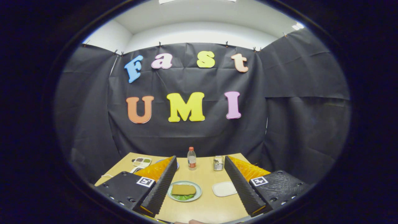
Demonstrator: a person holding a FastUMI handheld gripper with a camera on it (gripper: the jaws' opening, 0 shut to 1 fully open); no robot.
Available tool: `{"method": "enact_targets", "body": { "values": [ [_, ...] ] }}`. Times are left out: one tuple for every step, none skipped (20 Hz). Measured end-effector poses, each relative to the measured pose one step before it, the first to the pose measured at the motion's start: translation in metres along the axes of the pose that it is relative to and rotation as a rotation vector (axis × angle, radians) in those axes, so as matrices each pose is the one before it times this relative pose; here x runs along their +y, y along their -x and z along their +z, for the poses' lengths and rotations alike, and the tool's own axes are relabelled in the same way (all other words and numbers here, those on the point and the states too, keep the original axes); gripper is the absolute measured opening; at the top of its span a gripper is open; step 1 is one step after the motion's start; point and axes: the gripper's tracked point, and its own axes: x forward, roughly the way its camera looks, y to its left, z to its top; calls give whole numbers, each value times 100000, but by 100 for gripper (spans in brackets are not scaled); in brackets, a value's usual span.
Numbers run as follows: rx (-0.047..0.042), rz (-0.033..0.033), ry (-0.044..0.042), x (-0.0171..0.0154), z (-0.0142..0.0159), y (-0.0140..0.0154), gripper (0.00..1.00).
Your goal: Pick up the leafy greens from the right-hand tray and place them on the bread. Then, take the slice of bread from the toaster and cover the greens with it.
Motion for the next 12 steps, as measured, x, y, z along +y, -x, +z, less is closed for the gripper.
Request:
{"method": "enact_targets", "body": {
  "values": [
    [654,1859,-23,298,-110,200,96],
    [725,2305,875,315,-179,-140,96],
    [151,1071,647,-120,17,-75,96],
    [-578,1229,698,-150,218,-332,96],
    [-537,395,-57,-319,218,-166,95],
    [-472,423,-447,-270,161,-152,95],
    [65,275,-456,-188,-48,-279,95],
    [4,190,-396,-154,-116,-315,95],
    [-265,-284,-165,-331,137,-238,95],
    [-269,-56,186,-233,-8,-405,95],
    [-706,-600,614,-318,256,-366,95],
    [-39,-908,74,-226,122,-284,95]
  ]
}}
